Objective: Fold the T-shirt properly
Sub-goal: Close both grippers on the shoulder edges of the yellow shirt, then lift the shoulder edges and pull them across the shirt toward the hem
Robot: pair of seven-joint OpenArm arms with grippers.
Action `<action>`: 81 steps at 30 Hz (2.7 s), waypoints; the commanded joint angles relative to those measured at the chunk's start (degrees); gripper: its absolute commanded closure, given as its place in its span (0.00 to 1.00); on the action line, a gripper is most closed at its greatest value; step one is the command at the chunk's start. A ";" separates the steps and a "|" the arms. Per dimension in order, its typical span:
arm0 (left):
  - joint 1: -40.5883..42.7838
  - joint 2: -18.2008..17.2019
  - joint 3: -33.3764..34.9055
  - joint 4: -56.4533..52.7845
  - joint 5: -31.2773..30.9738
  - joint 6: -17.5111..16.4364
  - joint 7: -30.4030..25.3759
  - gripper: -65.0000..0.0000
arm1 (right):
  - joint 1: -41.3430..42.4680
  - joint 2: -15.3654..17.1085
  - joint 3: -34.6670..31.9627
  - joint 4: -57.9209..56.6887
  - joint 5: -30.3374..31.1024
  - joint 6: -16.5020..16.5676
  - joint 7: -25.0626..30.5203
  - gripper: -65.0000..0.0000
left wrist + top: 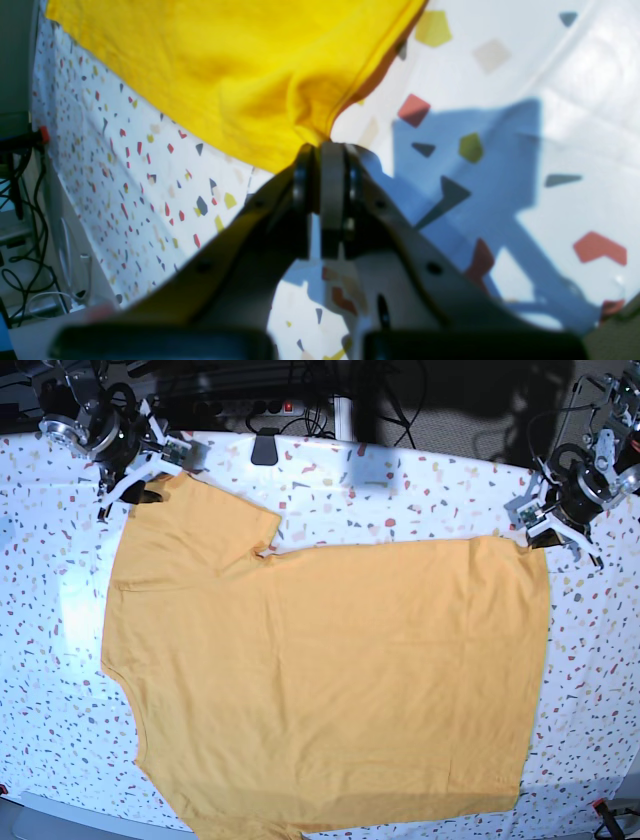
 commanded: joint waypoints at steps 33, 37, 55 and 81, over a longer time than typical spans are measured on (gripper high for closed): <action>-1.09 -1.01 -0.35 0.92 -3.41 0.50 -2.19 1.00 | 6.29 0.85 0.26 0.90 27.63 -5.22 -10.84 1.00; -2.49 -1.03 -0.35 0.90 -3.43 0.50 -2.16 1.00 | 8.61 0.81 0.26 0.87 27.65 -5.40 -10.95 1.00; -15.69 -0.96 -0.35 0.81 -10.12 0.46 0.72 1.00 | 28.87 0.72 0.26 -6.71 35.47 -8.26 -16.81 1.00; -40.39 12.09 -0.35 -33.66 -15.47 0.44 -3.02 1.00 | 60.63 -3.72 0.24 -36.79 41.90 -0.79 -16.26 1.00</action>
